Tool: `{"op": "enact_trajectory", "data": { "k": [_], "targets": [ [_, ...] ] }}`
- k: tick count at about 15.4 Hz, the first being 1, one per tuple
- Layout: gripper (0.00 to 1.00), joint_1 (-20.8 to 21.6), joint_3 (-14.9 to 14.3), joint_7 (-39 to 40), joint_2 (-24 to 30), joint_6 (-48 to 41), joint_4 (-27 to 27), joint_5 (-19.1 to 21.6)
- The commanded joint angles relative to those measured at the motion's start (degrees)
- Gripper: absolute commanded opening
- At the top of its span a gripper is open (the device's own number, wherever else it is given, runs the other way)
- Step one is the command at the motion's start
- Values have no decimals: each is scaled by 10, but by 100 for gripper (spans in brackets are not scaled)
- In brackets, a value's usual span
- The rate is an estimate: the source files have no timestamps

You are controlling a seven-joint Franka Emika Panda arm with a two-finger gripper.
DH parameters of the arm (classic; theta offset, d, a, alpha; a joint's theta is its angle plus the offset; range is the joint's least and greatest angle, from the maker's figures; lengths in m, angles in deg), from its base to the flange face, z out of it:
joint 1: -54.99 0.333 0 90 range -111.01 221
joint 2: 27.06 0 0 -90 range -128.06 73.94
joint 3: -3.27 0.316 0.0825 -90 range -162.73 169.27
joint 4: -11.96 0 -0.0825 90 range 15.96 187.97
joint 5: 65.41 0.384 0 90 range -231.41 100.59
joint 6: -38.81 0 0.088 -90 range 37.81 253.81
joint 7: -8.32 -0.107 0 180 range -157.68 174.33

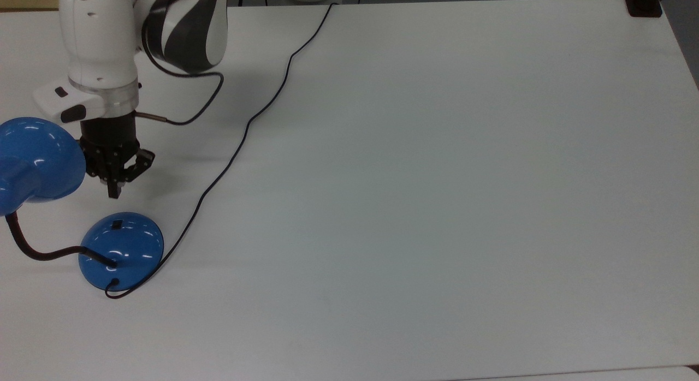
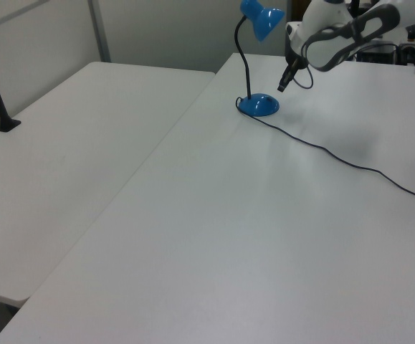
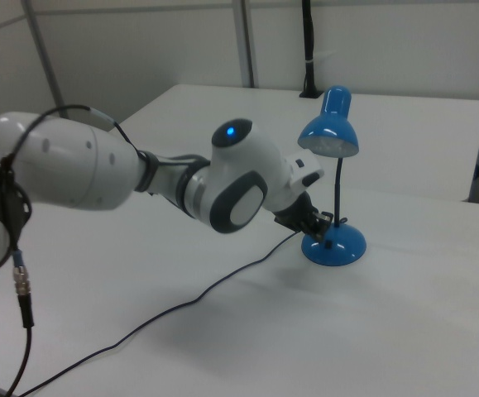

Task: Turn on the lamp
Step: 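Move the gripper over the blue lamp base and lower it, then press down on the switch on the lamp base with the gripper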

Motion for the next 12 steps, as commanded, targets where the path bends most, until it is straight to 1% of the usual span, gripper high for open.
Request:
{"op": "enact_trajectory", "data": {
  "k": [1, 4, 9, 12],
  "targets": [
    [0, -1, 1, -7, -37, 87, -6, 20],
    [0, -1, 1, -7, -51, 88, -19, 24],
    [0, -1, 1, -7, -71, 87, -44, 47],
    [0, 0, 1, -10, -82, 87, -60, 50]
  ]
}}
